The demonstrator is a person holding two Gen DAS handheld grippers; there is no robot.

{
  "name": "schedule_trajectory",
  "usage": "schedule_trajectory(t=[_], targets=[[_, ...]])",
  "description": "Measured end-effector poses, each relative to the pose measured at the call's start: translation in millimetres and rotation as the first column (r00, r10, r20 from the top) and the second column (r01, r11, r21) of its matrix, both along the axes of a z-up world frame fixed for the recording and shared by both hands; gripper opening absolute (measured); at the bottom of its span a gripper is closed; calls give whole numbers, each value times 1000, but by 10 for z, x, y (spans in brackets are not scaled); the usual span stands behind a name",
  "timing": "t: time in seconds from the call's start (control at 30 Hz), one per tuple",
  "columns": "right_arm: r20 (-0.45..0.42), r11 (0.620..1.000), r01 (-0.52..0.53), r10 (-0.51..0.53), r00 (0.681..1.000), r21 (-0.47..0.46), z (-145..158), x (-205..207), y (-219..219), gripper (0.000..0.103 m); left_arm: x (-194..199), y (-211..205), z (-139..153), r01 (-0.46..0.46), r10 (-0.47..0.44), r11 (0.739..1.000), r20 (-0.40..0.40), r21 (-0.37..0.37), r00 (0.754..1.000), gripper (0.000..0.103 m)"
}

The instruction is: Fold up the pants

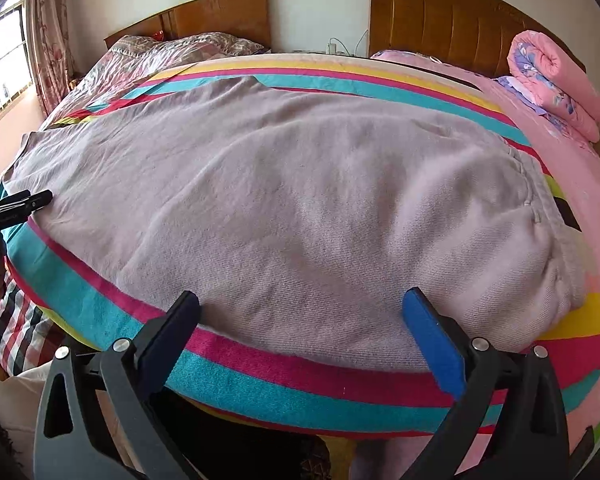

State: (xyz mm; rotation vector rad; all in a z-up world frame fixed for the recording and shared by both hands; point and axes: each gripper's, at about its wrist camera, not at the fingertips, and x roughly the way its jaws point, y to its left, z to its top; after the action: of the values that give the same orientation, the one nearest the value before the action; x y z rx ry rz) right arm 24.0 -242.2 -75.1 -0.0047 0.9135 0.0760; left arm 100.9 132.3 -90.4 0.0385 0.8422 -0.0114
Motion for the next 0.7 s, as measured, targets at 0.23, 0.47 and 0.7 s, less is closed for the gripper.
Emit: schedule_trajectory(t=[0.23,0.47,0.7], targets=[[98,984,-179,177,979,11,314,490,682,98,-20,-3,-5,-3,3,1000,13,-3,1000,102],[49,962,-267,271,961,-62,22,1021,1458,98,-15,9,2,11,-11,1000,4,-11,1000,102],[3,966,-255,255,967,-38,-115,1115,1444,99,3,5,7,7,-8,1000,-7,-13,1000,102]])
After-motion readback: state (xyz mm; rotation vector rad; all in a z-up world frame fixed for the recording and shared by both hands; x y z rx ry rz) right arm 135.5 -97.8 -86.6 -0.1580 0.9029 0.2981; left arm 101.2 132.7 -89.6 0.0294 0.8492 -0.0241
